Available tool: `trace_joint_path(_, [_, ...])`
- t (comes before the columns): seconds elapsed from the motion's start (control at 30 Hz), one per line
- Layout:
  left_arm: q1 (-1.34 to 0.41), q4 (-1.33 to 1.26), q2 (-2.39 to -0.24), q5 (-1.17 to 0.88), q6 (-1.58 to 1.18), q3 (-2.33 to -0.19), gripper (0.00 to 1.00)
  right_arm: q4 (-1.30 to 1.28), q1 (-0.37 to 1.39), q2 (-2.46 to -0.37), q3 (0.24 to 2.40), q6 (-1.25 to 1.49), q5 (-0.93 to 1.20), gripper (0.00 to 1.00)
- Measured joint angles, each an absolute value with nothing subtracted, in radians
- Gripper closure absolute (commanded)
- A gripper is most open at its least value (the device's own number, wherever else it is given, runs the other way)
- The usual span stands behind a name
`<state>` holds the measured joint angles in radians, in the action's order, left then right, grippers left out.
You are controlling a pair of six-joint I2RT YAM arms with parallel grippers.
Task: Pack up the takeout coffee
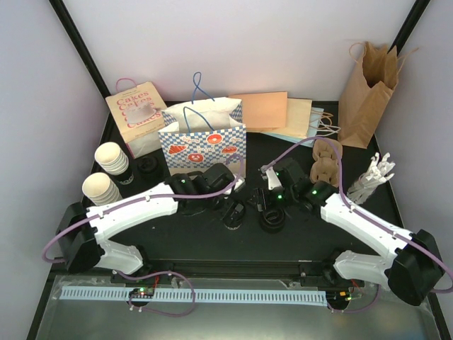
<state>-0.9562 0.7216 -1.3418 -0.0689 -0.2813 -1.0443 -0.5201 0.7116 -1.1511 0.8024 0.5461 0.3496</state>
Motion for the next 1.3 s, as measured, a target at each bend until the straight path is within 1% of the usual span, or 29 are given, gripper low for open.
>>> trace_joint_path(0.2, [-0.970,0.762,-1.404,-0.043,-0.269,-1.094,0.03,-0.464,0.710,-1.177,0.789,0.567,0.398,0.46])
trace_joint_path(0.4, [-0.986,0.786,-1.449,-0.032,-0.263,-1.117,0.06,-0.431,0.698,-1.207,0.770,0.586,0.421,0.53])
trace_joint_path(0.47, [-0.992,0.794,-1.458,-0.024,-0.263,-1.124,0.07,-0.418,0.688,-1.213,0.757,0.591,0.431,0.55])
trace_joint_path(0.6, [-1.003,0.799,-1.472,-0.006,-0.264,-1.131,0.14,-0.402,0.670,-1.215,0.738,0.602,0.448,0.57])
trace_joint_path(0.7, [-1.006,0.801,-1.478,0.007,-0.264,-1.145,0.16,-0.394,0.666,-1.220,0.732,0.603,0.461,0.59])
trace_joint_path(1.3, [-1.021,0.801,-1.499,0.043,-0.260,-1.154,0.24,-0.377,0.666,-1.244,0.701,0.585,0.553,0.58])
